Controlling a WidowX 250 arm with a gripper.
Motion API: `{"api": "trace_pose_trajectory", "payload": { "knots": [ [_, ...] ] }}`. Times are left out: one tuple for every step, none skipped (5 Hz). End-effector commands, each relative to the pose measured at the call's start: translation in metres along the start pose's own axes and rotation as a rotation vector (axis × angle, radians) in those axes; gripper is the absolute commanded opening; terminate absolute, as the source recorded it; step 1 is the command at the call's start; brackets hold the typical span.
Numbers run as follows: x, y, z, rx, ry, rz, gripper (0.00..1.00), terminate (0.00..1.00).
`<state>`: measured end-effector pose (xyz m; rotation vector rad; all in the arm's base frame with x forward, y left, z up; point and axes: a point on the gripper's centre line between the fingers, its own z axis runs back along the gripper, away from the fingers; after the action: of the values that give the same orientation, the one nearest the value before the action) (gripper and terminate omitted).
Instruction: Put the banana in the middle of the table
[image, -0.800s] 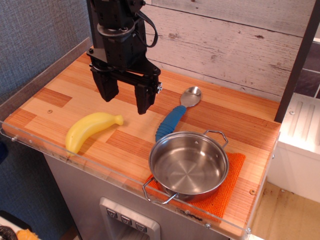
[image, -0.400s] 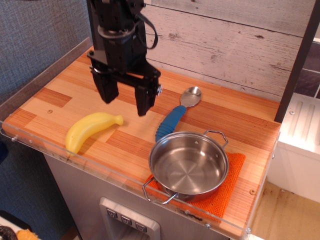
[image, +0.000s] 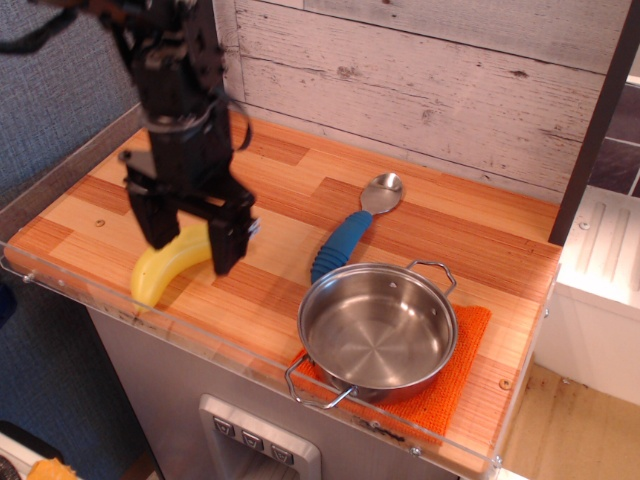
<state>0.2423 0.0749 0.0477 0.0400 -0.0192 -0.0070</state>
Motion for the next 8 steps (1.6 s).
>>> {"api": "trace_pose_trajectory", "payload": {
  "knots": [
    [-0.007, 0.017, -0.001, 0.042, 0.014, 0.000, 1.00, 0.00],
    [-0.002, 0.015, -0.010, 0.051, 0.030, -0.020, 1.00, 0.00],
    [0.001, 0.012, -0.022, 0.061, 0.057, -0.036, 1.00, 0.00],
    [0.004, 0.009, -0.034, 0.054, 0.081, -0.049, 1.00, 0.00],
    [0.008, 0.004, -0.031, 0.066, 0.076, -0.054, 0.00, 0.00],
    [0.009, 0.000, -0.022, 0.079, 0.065, -0.057, 0.00, 0.00],
    [0.020, -0.005, -0.002, 0.068, 0.005, -0.022, 0.00, 0.00],
    [0.038, -0.008, 0.011, 0.064, -0.028, 0.003, 0.00, 0.00]
  ]
}}
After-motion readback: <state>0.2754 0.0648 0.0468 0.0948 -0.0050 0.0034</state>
